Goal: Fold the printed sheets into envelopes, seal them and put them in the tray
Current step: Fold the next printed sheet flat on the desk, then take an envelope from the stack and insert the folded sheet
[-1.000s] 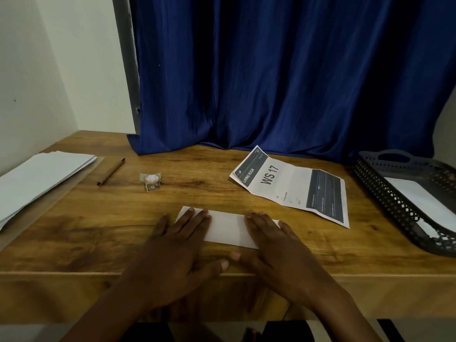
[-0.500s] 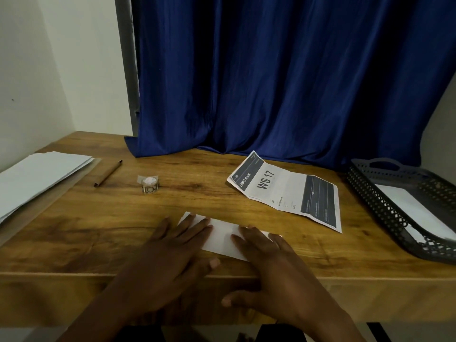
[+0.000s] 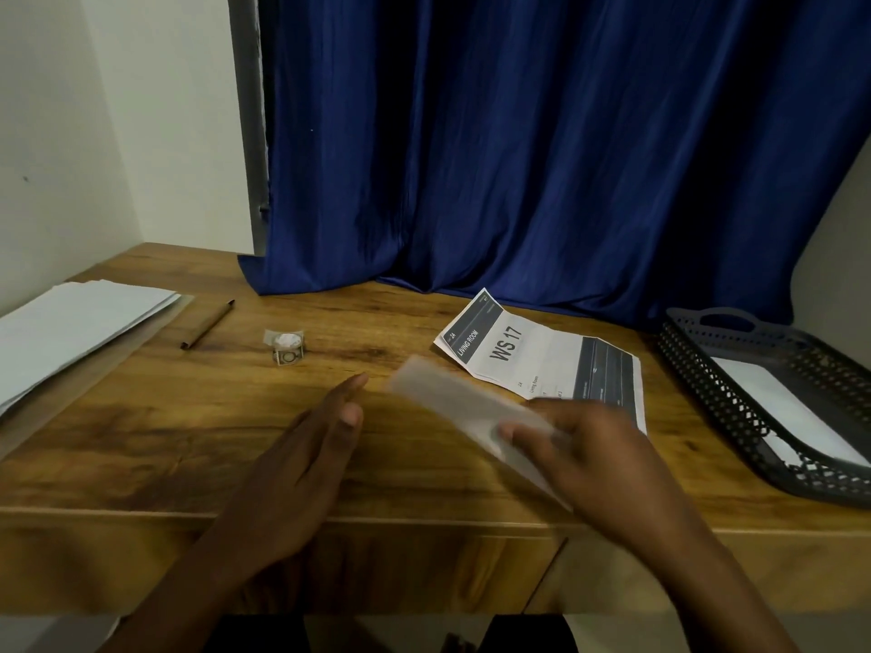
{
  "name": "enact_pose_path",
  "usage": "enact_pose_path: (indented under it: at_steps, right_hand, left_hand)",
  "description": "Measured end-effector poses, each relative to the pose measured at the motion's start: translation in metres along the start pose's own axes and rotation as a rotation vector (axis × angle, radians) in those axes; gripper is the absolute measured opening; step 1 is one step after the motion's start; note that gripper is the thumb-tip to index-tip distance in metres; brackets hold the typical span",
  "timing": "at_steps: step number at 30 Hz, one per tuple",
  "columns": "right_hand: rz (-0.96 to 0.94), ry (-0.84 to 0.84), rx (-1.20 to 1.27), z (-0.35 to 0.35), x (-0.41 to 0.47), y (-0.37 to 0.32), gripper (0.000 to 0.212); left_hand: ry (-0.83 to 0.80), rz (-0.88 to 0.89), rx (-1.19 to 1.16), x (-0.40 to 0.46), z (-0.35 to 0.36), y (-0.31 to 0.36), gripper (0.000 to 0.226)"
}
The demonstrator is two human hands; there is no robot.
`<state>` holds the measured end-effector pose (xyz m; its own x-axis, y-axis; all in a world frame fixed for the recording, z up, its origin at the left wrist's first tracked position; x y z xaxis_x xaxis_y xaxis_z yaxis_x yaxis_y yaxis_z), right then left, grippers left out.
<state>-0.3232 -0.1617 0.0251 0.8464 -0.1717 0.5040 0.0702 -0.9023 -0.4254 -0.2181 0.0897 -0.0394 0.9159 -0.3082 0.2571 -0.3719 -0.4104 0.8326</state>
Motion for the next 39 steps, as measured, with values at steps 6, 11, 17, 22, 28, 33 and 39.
enact_pose_path:
  at_steps: [6, 11, 17, 22, 28, 33, 39]
  right_hand:
    - [0.55, 0.008, 0.938, 0.027, 0.036, -0.004, 0.01]
    - [0.537, -0.004, 0.835, 0.081, 0.042, -0.006, 0.02]
    - [0.387, 0.058, 0.561, 0.107, 0.039, -0.001, 0.02]
    - [0.393, 0.079, 0.511, 0.11, 0.037, 0.01, 0.017]
    - [0.378, 0.076, 0.527, 0.115, 0.036, 0.013, 0.012]
    - [0.359, 0.06, 0.539, 0.117, 0.038, 0.014, 0.011]
    - [0.361, 0.035, 0.547, 0.117, 0.038, 0.014, 0.016]
  left_hand:
    - [-0.12, 0.208, 0.533, 0.007, 0.011, -0.016, 0.09]
    - [-0.058, 0.285, 0.605, 0.009, 0.017, -0.023, 0.088]
    - [-0.046, 0.307, 0.618, 0.008, 0.018, -0.017, 0.074]
    - [-0.105, 0.155, 0.203, 0.008, -0.003, -0.007, 0.059]
    - [0.181, 0.066, 0.117, 0.028, -0.087, -0.006, 0.034]
    - [0.368, -0.071, 0.541, 0.061, -0.177, -0.034, 0.044]
    - [0.253, -0.32, 1.135, 0.087, -0.218, -0.08, 0.062]
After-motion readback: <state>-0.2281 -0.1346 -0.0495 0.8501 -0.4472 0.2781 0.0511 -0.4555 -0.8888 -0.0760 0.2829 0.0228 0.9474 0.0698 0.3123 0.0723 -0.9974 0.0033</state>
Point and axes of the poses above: each hand's wrist, its own x-axis towards the middle knuckle, its own z-axis out of the palm, y = z × x, the point moved 1 cm from there along x, towards the middle knuckle, and after that the axes turned 8 degrees about y, right-handed, at the moved point
